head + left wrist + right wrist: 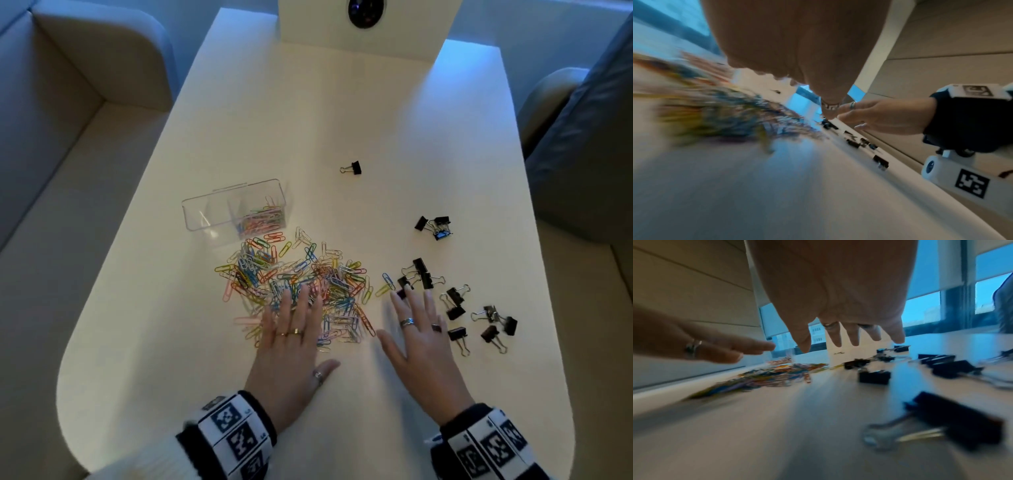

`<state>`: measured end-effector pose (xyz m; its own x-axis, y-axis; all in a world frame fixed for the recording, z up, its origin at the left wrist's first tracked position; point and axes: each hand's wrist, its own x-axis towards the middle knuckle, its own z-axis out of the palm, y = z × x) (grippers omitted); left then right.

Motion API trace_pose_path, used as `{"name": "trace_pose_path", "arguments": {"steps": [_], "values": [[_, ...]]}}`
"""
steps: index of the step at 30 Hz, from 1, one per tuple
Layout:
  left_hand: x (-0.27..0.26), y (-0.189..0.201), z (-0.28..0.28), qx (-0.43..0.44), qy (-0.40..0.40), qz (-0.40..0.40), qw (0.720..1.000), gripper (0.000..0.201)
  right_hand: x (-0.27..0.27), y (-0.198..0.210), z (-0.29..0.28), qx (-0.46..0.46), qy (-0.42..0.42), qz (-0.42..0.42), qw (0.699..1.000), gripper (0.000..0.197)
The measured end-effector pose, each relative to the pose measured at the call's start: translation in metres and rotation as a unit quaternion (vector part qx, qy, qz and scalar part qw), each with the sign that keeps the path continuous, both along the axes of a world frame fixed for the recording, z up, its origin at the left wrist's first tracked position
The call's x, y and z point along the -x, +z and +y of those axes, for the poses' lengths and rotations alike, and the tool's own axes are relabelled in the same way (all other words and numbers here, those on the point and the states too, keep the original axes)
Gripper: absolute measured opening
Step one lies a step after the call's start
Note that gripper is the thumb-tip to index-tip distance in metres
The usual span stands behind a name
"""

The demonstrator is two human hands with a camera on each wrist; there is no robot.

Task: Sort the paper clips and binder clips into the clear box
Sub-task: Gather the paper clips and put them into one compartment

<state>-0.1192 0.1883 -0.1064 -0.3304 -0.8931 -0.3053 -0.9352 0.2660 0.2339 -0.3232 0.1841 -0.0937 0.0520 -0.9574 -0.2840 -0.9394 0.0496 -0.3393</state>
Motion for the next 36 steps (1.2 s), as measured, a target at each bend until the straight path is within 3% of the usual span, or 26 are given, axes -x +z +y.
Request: {"name": "trace_pose_path", "arguments": {"steps": [4, 9, 14, 17, 20, 25, 32, 36], "values": [[0.062, 0.024, -0.039, 0.008, -0.133, 0.010, 0.991, 0.071, 0.021, -0.005, -0.007, -0.017, 0.003, 0.088, 0.996, 0.061], [0.092, 0.017, -0.074, -0.079, -0.221, -0.086, 0.968, 0.071, 0.040, -0.008, -0.010, -0.065, -0.010, 0.110, 0.992, 0.050], [0.078, 0.016, -0.078, -0.086, -0.219, -0.139, 0.962, 0.071, 0.061, 0.001, -0.024, -0.109, -0.035, 0.096, 0.989, 0.053], [0.063, 0.015, -0.067, -0.088, -0.181, -0.138, 0.970, 0.070, 0.073, 0.012, -0.018, -0.055, -0.071, 0.031, 0.996, 0.056], [0.051, 0.012, -0.056, -0.103, -0.162, -0.133, 0.972, 0.068, 0.076, 0.022, 0.003, -0.040, -0.043, 0.016, 0.998, 0.069], [0.040, 0.003, -0.052, -0.129, -0.134, -0.097, 0.978, 0.063, 0.087, 0.007, 0.027, -0.151, 0.014, 0.107, 0.983, 0.093], [0.035, 0.004, -0.047, -0.099, -0.118, -0.107, 0.982, 0.059, 0.086, 0.007, 0.027, -0.158, -0.021, 0.079, 0.984, 0.086], [0.032, -0.003, -0.043, -0.059, -0.187, -0.083, 0.977, 0.056, 0.078, 0.001, 0.019, -0.173, 0.017, 0.099, 0.980, 0.084]]}}
